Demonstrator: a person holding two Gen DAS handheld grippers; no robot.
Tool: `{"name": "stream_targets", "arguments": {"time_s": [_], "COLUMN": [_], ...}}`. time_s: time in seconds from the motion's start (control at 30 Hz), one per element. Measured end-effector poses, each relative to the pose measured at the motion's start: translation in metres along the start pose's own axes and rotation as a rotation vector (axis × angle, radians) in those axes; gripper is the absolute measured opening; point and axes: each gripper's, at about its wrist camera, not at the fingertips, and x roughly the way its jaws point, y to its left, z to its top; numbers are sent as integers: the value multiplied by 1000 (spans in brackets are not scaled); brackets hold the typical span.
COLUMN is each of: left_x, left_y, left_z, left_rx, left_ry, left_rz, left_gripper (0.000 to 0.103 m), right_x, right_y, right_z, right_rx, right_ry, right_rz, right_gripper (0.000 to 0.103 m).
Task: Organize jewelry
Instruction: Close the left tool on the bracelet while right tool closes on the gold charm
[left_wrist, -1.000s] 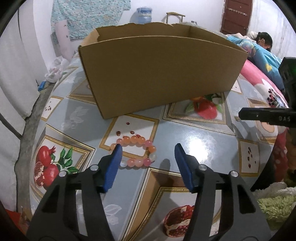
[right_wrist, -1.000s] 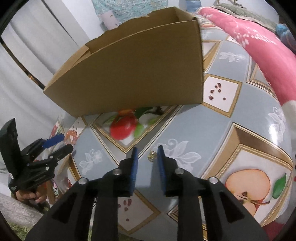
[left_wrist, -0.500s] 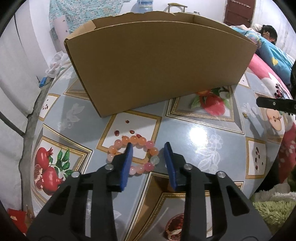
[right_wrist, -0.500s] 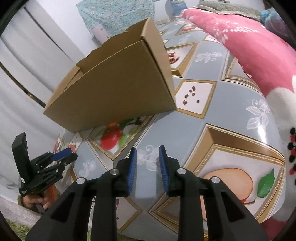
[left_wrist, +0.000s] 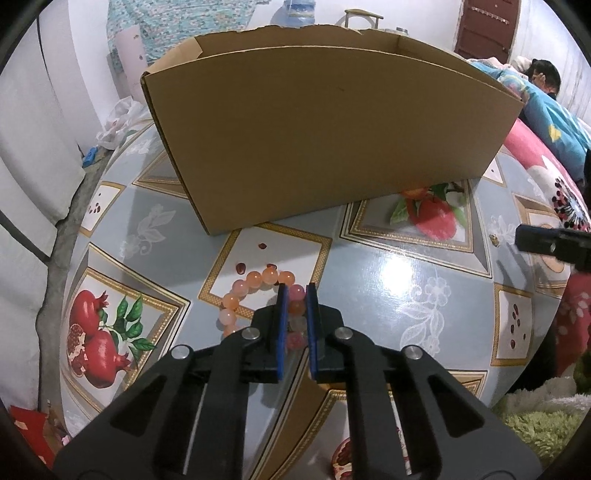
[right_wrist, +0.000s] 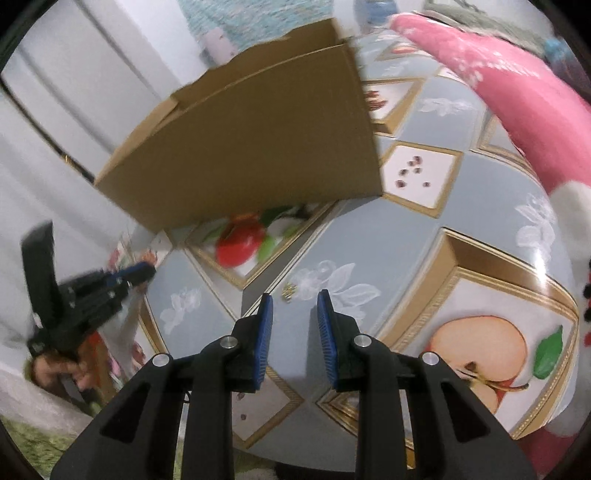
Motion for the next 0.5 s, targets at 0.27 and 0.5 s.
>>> {"name": "stream_targets", "arguments": {"time_s": [0.27, 0.5], "left_x": [-4, -4], "left_y": [2, 1], "left_z": [-5, -8], "left_rx": [3, 6], "left_ry": [-14, -23], "left_rz": [4, 7], "left_gripper": [8, 8], "right_x": [17, 22], "right_y": [25, 40], "right_z": [2, -1], "right_rx": [-125, -225], "right_ry": [7, -8], "right_rz": [-112, -197], "right_gripper": [25, 5]}}
